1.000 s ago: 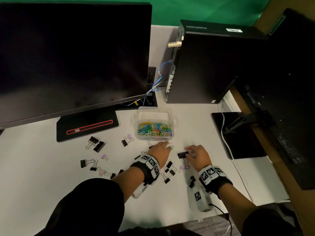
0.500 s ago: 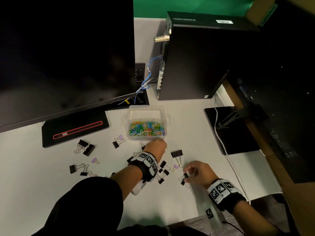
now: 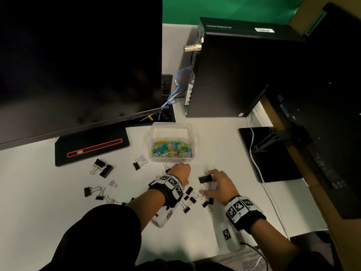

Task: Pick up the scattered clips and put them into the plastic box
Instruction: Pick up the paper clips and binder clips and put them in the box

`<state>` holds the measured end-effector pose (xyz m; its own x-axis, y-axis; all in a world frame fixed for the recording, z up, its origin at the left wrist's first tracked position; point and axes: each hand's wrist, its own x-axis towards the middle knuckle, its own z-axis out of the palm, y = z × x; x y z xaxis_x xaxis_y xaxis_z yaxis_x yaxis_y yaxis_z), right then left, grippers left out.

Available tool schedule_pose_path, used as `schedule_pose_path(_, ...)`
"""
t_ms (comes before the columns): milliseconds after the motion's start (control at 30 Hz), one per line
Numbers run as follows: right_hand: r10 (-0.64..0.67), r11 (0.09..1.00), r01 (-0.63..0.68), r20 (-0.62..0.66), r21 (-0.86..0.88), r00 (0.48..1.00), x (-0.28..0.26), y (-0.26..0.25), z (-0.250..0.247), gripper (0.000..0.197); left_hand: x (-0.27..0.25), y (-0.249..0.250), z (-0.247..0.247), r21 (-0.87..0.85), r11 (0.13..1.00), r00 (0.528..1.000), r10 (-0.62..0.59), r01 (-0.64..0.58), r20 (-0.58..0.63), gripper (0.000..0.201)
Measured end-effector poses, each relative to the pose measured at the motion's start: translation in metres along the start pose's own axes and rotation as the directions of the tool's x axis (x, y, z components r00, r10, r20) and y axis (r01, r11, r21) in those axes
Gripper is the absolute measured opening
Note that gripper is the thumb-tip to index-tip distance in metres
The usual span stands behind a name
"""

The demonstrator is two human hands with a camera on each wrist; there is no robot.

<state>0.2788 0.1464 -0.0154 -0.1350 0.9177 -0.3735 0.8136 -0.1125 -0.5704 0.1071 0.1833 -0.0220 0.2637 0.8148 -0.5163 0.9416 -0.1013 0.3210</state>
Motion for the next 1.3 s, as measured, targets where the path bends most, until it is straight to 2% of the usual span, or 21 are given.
schedule_pose_path(167, 0.051, 0.998, -0.051, -0.022, -0.023, 0.998, 0.006, -0.01, 0.008, 0.04, -0.005, -0.005, -0.005, 0.002, 1.0, 0.999, 0.023, -0.023, 0.045, 0.028)
schedule_pose_path(267, 0.029, 0.999, -0.029, -0.016, -0.032, 0.999, 0.007, -0.014, 0.009, 0.034, -0.009, -0.01, -0.024, -0.043, 0.999, 0.999, 0.03, -0.031, -0.012, 0.019)
schedule_pose_path(433, -0.005, 1.0, 0.005, 0.016, 0.016, 1.0, 0.008, -0.019, 0.013, 0.039, -0.001, -0.027, -0.063, -0.209, 0.978, 0.965, -0.04, -0.016, -0.261, 0.033)
schedule_pose_path(600, -0.03, 1.0, 0.03, 0.021, -0.003, 0.999, 0.014, -0.027, 0.014, 0.043, -0.009, -0.051, -0.072, -0.381, 0.923, 0.951, -0.076, -0.047, -0.301, 0.041)
schedule_pose_path(700, -0.067, 0.997, 0.066, -0.035, -0.044, 0.997, 0.018, -0.034, 0.018, 0.039, -0.028, -0.075, -0.068, -0.412, 0.908, 0.936, -0.081, -0.073, -0.342, 0.05)
schedule_pose_path(767, -0.105, 0.992, 0.1, -0.079, -0.073, 0.991, 0.021, -0.041, 0.022, 0.035, -0.046, -0.097, -0.065, -0.414, 0.909, 0.917, -0.126, -0.045, -0.378, 0.058)
schedule_pose_path(833, -0.145, 0.986, 0.138, -0.08, -0.09, 0.986, 0.024, -0.051, 0.028, 0.03, -0.067, -0.122, -0.057, -0.387, 0.921, 0.888, -0.208, 0.037, -0.409, 0.066)
schedule_pose_path(933, -0.211, 0.972, 0.21, -0.004, -0.103, 0.977, 0.028, -0.074, 0.04, 0.018, -0.101, -0.165, -0.039, -0.358, 0.922, 0.836, -0.307, 0.144, -0.455, 0.058)
schedule_pose_path(1033, -0.299, 0.949, 0.306, 0.091, -0.08, 0.95, 0.026, -0.098, 0.057, 0.012, -0.131, -0.199, -0.018, -0.313, 0.918, 0.822, -0.367, 0.244, -0.435, 0.042)
schedule_pose_path(1167, -0.398, 0.905, 0.422, 0.24, -0.058, 0.885, 0.022, -0.125, 0.084, 0.017, -0.157, -0.222, 0.007, -0.349, 0.86, 0.82, -0.482, 0.373, -0.31, 0.042)
schedule_pose_path(1300, -0.448, 0.837, 0.534, 0.41, -0.121, 0.795, 0.009, -0.146, 0.111, 0.036, -0.164, -0.218, 0.024, -0.403, 0.855, 0.854, -0.449, 0.327, -0.261, 0.047)
